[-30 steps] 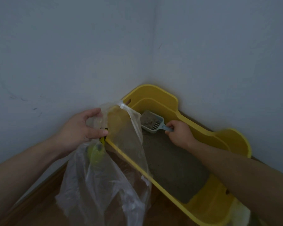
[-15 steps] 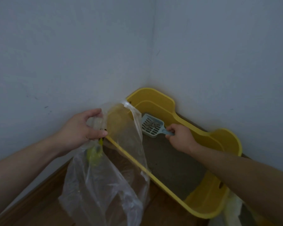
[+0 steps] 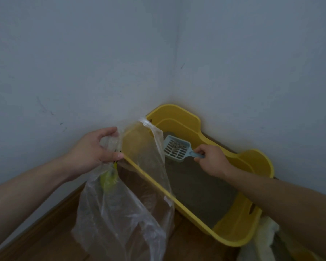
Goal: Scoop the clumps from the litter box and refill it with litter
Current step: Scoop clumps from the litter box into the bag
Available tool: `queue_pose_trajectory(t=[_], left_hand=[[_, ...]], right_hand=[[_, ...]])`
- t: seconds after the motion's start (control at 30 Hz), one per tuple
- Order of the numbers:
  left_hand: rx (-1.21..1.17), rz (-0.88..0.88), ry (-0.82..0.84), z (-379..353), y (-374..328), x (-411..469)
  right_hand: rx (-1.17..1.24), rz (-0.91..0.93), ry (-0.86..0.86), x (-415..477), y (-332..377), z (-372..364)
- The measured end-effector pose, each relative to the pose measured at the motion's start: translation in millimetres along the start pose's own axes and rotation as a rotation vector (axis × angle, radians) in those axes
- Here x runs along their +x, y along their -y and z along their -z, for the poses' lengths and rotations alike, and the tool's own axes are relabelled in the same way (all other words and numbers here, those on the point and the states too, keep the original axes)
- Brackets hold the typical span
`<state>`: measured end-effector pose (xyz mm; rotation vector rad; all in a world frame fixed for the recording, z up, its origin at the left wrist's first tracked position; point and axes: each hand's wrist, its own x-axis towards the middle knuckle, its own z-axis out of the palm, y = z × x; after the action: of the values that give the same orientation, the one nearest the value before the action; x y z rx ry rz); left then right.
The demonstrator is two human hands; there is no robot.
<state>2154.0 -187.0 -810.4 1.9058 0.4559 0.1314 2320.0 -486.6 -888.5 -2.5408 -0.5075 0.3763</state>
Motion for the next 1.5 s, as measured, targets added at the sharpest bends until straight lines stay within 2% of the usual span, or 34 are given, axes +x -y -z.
queue_pose_trajectory(t=[0.73,1.03,1.5], left_hand=[[0.063,-0.011,0.111,5,-12,-26],[0.156,-0.031,0.132,16,-14,-25],[0.268,-0.067,0.173,32,-16,-45]], right_hand=[[-0.012,0.058,-0.019,-101,33,72],[-0.010,0.217,0.043,-146,46,97],[-0.093,0.331,0.139,-128,102,44]])
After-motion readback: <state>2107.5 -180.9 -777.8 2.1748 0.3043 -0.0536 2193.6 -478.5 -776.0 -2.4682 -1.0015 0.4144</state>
